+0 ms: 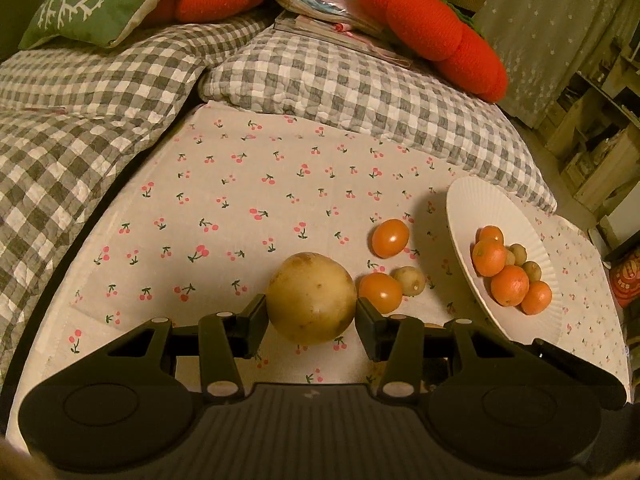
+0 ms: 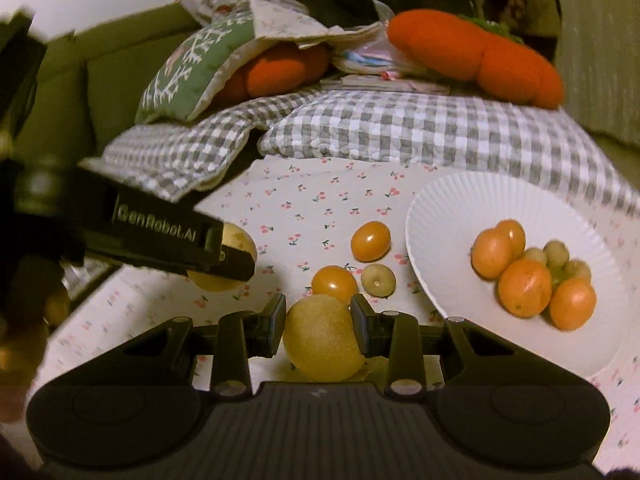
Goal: Organize fruits
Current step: 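Carry both pale yellow fruits over the white plate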
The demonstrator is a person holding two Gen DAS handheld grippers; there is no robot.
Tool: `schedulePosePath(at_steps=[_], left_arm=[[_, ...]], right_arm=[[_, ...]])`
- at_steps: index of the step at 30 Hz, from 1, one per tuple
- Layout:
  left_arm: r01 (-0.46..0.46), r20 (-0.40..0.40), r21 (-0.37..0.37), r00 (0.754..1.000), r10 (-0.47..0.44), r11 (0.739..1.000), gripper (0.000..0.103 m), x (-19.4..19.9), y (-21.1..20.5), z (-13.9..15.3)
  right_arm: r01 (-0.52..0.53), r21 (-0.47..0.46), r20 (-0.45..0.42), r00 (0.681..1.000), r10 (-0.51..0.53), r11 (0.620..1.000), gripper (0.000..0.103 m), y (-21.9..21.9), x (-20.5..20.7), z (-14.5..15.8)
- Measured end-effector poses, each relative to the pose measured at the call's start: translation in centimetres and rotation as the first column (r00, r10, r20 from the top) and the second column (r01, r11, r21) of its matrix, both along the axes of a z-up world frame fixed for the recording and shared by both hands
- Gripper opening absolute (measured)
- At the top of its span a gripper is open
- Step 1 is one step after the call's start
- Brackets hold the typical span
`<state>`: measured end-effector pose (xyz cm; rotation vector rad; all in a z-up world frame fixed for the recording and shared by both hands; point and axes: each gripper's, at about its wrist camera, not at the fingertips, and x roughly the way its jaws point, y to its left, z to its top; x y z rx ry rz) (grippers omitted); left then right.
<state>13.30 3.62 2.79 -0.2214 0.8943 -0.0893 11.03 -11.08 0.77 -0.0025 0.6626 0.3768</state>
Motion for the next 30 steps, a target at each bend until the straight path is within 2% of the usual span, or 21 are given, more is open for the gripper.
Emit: schedulePosePath(at_steps=[7,21,30], left_arm=[[-0.001,0.011,-0.011,1.000,0.001,1.000,0.039,-0.3,-0.2,0.6],[0.000,0.027,-0.039,1.000,0.001,0.999,0.039,-0.6,-1.2,1.8],[0.026,0.051,-0.067,0.998,-0.023,0.997,0.039,-0.3,-3.5,3.1]], right_arm=[[0.031,0.088,-0.032,0.999,-0.029,0.996,0.032,-1.3,-0.2,0.9],[0.081,0.137,-0.018,0.997,-0.079,0.987,0.032,-3.2,-0.3,2.7],[0.207,0.214,0.013,0.977,-0.214,0.955,0.032,-8.1,0.0,5.3]])
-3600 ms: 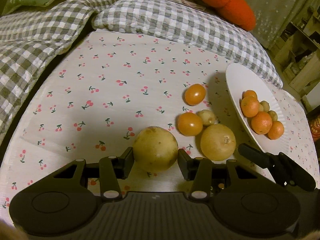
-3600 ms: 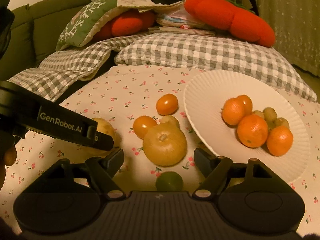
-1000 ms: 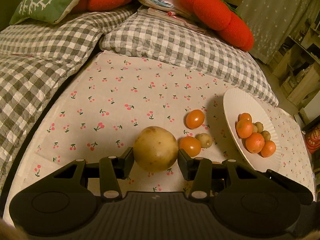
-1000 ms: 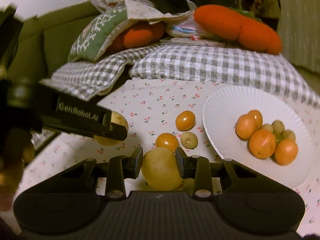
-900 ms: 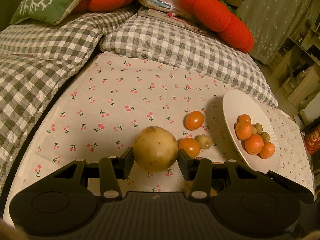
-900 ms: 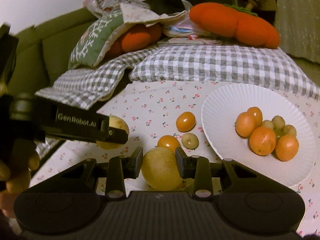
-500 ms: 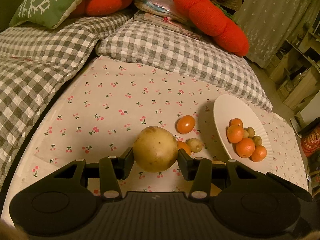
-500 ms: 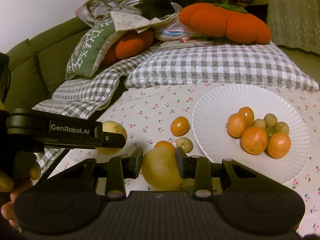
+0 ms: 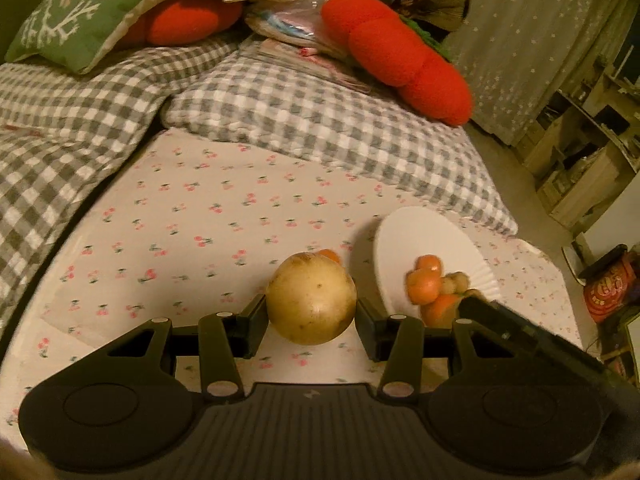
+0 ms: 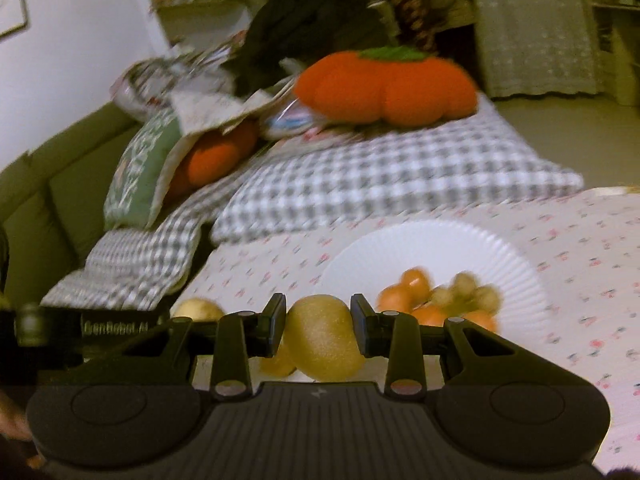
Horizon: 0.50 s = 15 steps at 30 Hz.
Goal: Organize fruits
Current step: 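Carry both pale yellow fruits over the white plate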
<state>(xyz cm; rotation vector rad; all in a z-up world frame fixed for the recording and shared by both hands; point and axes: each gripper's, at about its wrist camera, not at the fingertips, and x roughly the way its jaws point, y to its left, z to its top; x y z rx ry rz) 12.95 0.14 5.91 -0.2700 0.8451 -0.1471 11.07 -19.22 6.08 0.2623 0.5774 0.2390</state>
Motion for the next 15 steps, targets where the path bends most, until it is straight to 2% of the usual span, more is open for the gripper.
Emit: schedulePosePath(at_steps=[5,10,15], left_arm=[[0.048,0.003,-0.005,0.999,-0.048,0.999,0.039,0.6,-3.2,-0.2],[0.097,-0.059,-0.081,0.993,-0.102,0.992,0.039,1.5,-6.1,-2.0],[0.126,-0.038,-0.061,0.991,-0.128,0.990,0.039,2.0,-8.3,-2.5]], right_arm=[[0.098,0.047,0.001,0.995,-0.098,0.994,0.032,-3.6,0.2,0.7],[0.175,0.075,-0.049,0.984,-0.172,0.982,0.032,-5.7,0.8,-0.5],[0.206,0.074,-0.109,0.974,-0.197,0.976,0.032,-6.7,1.2,-2.0]])
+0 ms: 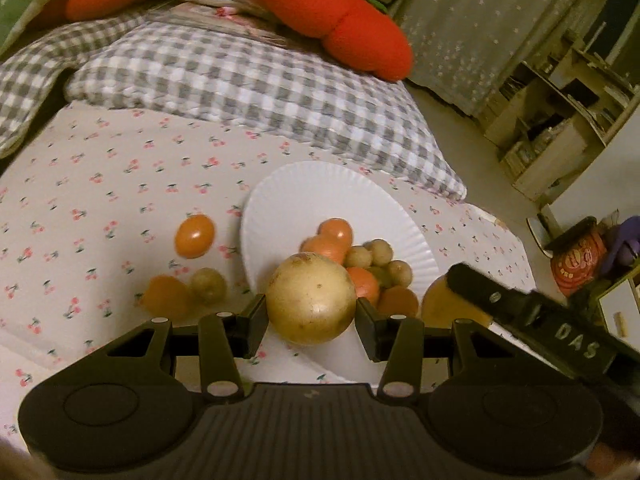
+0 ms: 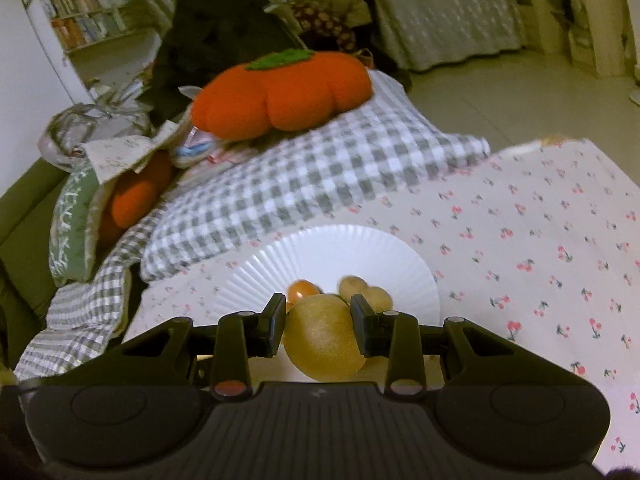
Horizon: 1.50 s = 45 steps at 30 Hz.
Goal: Organize fruits
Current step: 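Carry both pale yellow fruits over the white plate, then open both grippers to drop the pale yellow fruits into the plate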
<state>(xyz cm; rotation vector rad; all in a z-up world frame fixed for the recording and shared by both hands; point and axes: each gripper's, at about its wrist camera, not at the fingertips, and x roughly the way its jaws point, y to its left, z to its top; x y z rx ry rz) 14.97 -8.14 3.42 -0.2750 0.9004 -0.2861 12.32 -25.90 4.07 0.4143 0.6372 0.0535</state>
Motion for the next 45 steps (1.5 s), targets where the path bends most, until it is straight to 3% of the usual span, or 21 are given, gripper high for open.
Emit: schedulePosePath(at_steps=[15,27,28,33,39,45], left_arm=[[0.102,0.071,0.164,0.991,-0.115,0.981,0.039,0.6,-3.6,-1.6],[0.132,0.116,0.214,0.980,-0.159,0.968,0.042,0.1,-4.0,-1.2],[0.133,0.119,0.213,0.980,-0.161,0.968,0.043,0.0,-4.0,-1.1],[0.114,0.159,0.253,0.975,-0.157,0.961,0.070,-0.9,-3.9,-0.4],[0.087,0.191,0.260,0.972,-0.140,0.962,0.079,-1.4,-2.8,0.4],[0.051,0.205,0.247,0.973,-0.103,0.968,0.087,-1.7,-1.4,0.9]], right_arm=[[0.009,0.104,-0.116,0.993,0.003,0.995,0.032,-1.1,0.1,-2.0],[0.007,0.122,-0.097,0.995,0.004,0.993,0.032,-1.2,-0.1,-1.2],[0.006,0.115,-0.091,0.996,0.005,0.993,0.035,-1.2,-0.2,-0.9],[-0.004,0.039,-0.041,0.999,0.005,0.999,0.085,-0.2,-1.0,0.6],[0.000,0.010,-0.023,1.000,0.000,1.000,0.101,-0.2,-1.1,1.5],[0.010,-0.044,-0.015,1.000,-0.011,0.999,0.103,-0.1,-1.2,2.0]])
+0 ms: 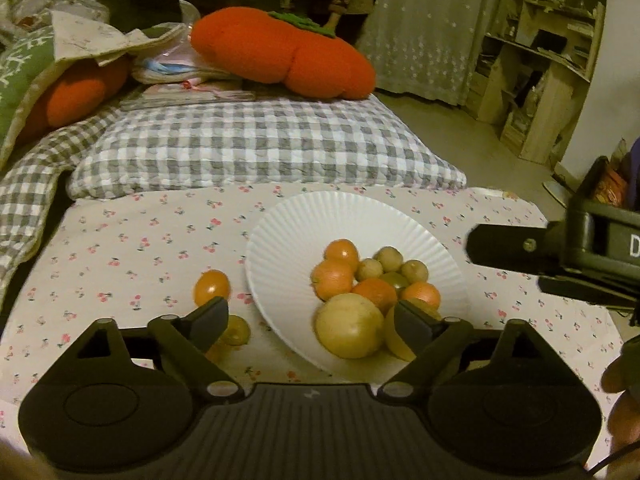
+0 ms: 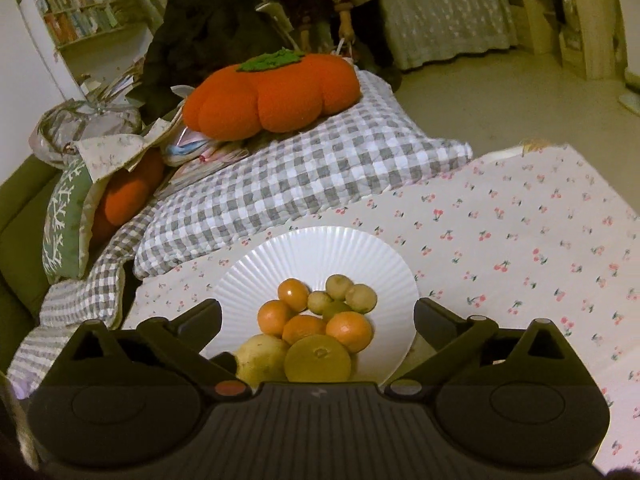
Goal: Organize fruits
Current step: 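Open both grippers to drop the pale yellow fruits into the plate, then move both open grippers back toward the orange tomatoes and green lime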
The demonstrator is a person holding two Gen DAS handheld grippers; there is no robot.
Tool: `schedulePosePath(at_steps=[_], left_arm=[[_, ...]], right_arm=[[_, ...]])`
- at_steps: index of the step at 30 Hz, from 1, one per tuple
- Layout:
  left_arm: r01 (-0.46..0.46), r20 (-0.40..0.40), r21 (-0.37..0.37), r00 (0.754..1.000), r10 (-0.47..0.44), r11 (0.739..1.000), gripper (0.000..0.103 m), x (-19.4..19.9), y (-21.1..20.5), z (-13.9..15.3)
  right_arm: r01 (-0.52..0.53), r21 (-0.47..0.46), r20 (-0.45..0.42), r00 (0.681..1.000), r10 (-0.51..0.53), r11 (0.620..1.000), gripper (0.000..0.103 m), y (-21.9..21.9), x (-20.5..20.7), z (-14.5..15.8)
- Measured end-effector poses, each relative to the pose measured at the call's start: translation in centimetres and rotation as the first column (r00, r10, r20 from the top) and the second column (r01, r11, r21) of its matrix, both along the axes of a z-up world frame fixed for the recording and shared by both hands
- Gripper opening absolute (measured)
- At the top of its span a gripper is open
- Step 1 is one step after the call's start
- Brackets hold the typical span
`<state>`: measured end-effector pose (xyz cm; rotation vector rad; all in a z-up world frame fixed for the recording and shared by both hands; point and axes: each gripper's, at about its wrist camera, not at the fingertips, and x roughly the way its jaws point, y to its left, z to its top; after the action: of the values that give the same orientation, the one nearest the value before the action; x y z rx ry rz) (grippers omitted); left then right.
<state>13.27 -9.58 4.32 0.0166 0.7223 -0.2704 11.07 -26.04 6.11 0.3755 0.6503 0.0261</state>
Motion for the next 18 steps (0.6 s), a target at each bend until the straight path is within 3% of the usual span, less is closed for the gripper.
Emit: schedulePosePath(at_steps=[10,18], left_arm=[[-0.049,0.035,0.038,0.998,0.047,0.998,0.095,-1.2,2.6,0.7],[-0.070,0.039,0.072,0.997,0.067,0.995,0.095,-1.6,3.7,0.7]], right_arm=[[-0.085,-0.204,0.042,0.995,0.096,0.975,0.103,2.9,-1.0,1.2],[-0.123,-0.243,0.073,0.987,0.145,0.962,0.103,4.2,-1.5,1.4]])
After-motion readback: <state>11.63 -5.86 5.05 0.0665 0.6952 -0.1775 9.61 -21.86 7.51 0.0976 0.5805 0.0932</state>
